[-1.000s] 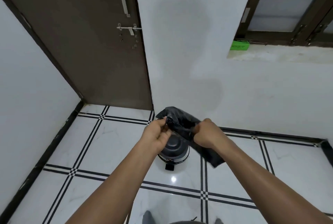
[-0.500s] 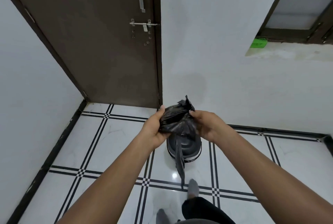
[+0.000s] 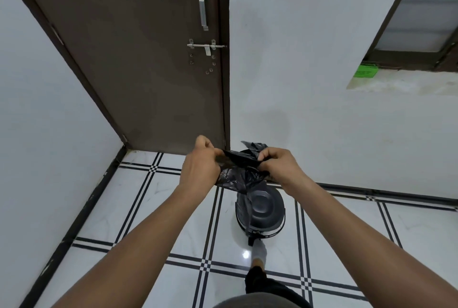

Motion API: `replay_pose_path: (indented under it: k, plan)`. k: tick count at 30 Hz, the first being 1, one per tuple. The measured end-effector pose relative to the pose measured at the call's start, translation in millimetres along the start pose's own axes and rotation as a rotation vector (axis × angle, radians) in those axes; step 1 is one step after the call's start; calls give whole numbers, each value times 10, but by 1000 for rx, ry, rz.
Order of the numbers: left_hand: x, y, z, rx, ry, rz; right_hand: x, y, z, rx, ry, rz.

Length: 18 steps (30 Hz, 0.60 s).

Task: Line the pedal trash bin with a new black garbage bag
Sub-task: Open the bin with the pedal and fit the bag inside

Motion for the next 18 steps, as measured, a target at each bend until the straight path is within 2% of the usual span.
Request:
replay_pose_path:
  k: [4,8,10,13,15,18]
  plan:
    - [-34,-28,160,42,-30,278,83,-157,161,91,-55,-148]
    - [-65,26,292,19,-67,391,70,-238,231,159,-144,-647]
    - [-32,64,333,30,-25,442,105,-274,310,207,-144,-771]
    - [-3,141,389,37,87,401,144,-338,436,260,-54,-508]
    - [16,202,456,13,140,249,164,-371,515,271,20,-276]
    - [101,354,576,-127,293,126,198,-389,631,274,108,2]
Point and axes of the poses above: each hand's wrist, its own z-axis towards the middle knuckle, its own y-axis out of the palm, x = y × z, the point moved 5 cm from there along z, towards the middle knuckle, and after that the axes turned 4 degrees about x, right-handed, at the moved point
